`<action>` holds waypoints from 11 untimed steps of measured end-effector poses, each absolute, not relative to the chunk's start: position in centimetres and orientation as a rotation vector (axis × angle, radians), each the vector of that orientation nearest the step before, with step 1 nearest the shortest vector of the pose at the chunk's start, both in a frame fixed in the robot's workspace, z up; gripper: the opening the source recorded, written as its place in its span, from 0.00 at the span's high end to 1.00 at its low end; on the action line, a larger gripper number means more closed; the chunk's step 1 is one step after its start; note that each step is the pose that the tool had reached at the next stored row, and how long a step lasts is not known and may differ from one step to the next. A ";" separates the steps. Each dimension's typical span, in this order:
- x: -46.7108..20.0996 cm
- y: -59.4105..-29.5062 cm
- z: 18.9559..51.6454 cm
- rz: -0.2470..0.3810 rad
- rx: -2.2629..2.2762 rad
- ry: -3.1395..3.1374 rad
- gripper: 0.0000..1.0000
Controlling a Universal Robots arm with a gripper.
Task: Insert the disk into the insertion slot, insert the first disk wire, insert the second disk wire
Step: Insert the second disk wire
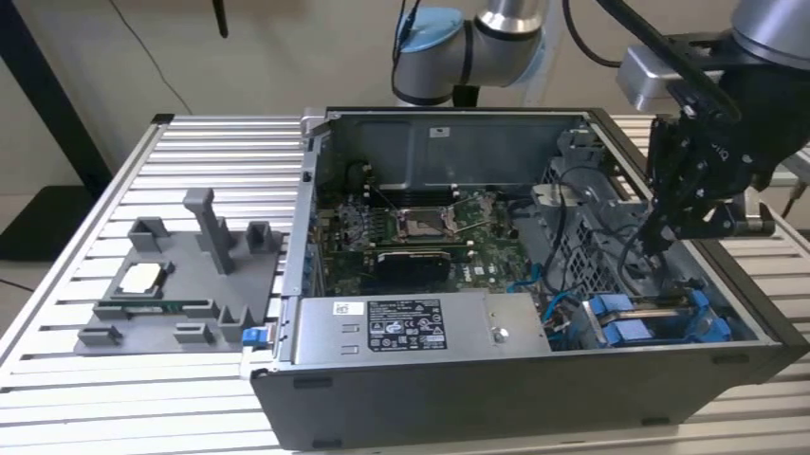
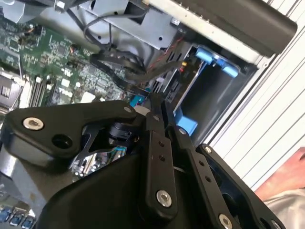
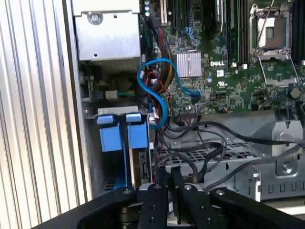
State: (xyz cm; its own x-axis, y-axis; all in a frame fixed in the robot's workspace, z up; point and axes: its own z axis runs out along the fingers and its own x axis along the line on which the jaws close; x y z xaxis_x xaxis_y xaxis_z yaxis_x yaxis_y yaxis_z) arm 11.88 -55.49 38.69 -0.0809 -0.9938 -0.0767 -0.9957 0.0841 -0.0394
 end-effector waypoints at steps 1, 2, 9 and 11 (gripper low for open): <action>11.6 -55.5 38.7 0.038 -2.074 2.253 0.84; 11.5 -55.5 38.7 0.039 -2.079 2.257 0.84; 11.3 -55.6 37.7 0.045 -2.120 2.225 0.84; 11.3 -55.7 37.4 0.046 -2.132 2.214 0.84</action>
